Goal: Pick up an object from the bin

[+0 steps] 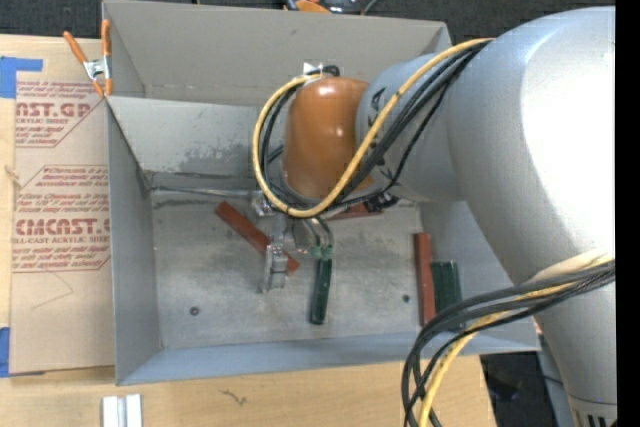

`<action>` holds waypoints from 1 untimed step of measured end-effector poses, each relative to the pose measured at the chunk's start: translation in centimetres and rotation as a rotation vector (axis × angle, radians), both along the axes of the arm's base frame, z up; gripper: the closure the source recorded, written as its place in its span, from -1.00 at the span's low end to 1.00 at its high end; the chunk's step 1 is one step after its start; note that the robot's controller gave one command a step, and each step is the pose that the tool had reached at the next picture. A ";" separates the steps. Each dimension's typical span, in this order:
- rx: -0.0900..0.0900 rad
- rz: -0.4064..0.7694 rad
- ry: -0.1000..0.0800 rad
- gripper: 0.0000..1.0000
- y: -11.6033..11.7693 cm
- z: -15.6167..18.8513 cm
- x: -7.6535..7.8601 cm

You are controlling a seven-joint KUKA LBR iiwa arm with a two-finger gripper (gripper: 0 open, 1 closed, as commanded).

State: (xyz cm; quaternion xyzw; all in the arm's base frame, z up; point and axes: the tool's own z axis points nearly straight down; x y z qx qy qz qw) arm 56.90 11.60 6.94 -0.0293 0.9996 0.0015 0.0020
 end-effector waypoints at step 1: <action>-0.001 -0.005 0.002 1.00 -0.3 0.1 0.0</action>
Offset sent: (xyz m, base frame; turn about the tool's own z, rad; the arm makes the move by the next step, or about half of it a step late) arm 0.0000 0.0000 0.0000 0.0000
